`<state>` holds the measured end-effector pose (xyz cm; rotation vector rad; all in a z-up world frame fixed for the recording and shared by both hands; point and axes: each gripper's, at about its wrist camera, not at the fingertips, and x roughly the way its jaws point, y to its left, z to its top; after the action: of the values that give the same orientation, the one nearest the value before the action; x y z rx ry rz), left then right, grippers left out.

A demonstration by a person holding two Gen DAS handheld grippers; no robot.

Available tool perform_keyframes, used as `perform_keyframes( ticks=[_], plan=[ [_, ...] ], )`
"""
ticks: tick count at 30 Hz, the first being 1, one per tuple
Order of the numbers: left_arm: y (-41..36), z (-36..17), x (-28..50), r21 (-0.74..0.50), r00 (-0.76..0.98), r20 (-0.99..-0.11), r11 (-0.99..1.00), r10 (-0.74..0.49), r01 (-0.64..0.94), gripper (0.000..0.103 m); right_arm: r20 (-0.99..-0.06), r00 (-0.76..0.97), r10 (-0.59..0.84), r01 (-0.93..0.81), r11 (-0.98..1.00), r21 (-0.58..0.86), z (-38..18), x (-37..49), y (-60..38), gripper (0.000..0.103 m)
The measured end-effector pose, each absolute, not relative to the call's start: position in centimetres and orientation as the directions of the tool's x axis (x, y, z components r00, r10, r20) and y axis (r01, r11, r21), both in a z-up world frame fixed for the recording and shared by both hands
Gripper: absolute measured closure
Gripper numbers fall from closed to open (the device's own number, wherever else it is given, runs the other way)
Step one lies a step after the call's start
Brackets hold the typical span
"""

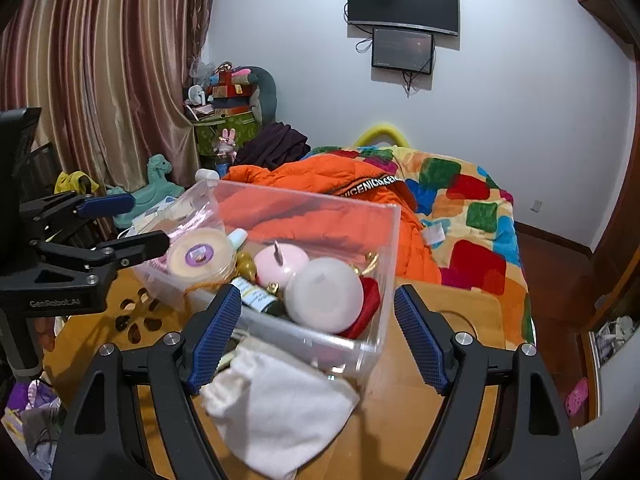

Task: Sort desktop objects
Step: 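Move the left tool to the cream eraser while the right approaches the white drawstring bag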

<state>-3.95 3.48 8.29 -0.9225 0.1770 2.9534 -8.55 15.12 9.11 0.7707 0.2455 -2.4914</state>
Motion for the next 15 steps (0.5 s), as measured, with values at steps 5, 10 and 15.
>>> perform_keyframes(
  ticks=[5,10,15],
  plan=[
    [3.9,7.3,-1.9,0.170,-0.826,-0.563,-0.983,-0.035,-0.074,0.010,-0.589,-0.695,-0.413,0.516,-0.857,-0.009,8.0,-7.3,15.5,0.025],
    [3.9,5.7,-0.1,0.175,-0.813,-0.581,-0.980,-0.029,-0.090,0.009,-0.612,-0.694,-0.379,0.490,-0.871,-0.017,6.0,-6.2,15.2,0.019],
    [3.9,3.8,0.7,0.150,-0.786,-0.618,-0.982,-0.004,-0.113,0.009,-0.658,-0.648,-0.383,0.482,-0.875,0.034,3.4,-5.6,14.6,0.019]
  ],
)
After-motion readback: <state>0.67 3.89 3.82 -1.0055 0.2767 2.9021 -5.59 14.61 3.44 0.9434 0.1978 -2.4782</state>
